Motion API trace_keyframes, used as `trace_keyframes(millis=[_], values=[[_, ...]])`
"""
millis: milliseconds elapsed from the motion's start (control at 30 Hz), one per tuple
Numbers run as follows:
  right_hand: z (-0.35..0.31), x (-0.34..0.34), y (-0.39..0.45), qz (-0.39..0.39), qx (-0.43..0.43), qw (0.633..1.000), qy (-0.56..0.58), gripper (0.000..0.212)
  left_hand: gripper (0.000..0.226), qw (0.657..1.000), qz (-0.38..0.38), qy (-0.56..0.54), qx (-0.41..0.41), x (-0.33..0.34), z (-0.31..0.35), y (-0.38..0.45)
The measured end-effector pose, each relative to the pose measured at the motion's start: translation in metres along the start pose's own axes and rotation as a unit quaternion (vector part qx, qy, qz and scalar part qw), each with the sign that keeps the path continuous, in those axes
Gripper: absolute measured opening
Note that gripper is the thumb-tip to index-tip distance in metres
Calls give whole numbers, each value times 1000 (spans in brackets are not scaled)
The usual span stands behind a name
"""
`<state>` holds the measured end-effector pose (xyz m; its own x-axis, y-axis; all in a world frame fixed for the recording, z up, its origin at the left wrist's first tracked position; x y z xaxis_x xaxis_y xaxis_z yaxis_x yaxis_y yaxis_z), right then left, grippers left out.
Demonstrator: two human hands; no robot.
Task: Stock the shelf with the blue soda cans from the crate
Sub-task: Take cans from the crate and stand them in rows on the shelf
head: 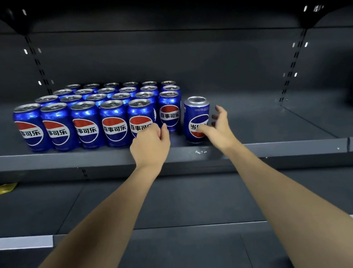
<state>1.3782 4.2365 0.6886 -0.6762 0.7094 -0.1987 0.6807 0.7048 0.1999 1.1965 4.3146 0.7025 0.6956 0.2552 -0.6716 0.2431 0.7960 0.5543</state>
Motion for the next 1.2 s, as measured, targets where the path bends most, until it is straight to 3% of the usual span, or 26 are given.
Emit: trace_keyframes(millis=[167,433,567,733,833,933,1100,1200], values=[[0,6,1,-28,-7,997,-70,134,45,1000,-19,-18,10,8,10,0],[-2,13,-2,7,14,951,-308,85,42,999,-30,-27,-2,11,17,3],[-5,11,-3,48,-8,948,-315,74,40,999,-15,-26,15,6,19,10],[-17,5,-3,9,-79,969,-235,67,36,998,30,-17,48,-12,32,23],[-30,2,-3,-34,-166,926,-337,66,30,995,61,5,77,-23,38,24],[-42,3,-2,-79,-238,865,-434,68,39,991,55,4,120,-20,36,24],[-65,8,-1,-91,-333,774,-531,67,68,981,-14,51,185,1,38,22],[-76,15,-2,-111,-368,721,-576,67,81,984,-71,-5,165,12,40,20]])
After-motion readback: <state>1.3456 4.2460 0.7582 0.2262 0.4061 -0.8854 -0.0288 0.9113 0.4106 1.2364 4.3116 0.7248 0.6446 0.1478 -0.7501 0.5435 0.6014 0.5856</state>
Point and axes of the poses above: each hand's wrist, its own y-axis towards the middle knuckle, its own x-axis out of the palm, z = x × y, the point moved 5 cm from there along y, towards the middle knuckle, and after that the axes turned 7 degrees about y, right-handed, at the moved point
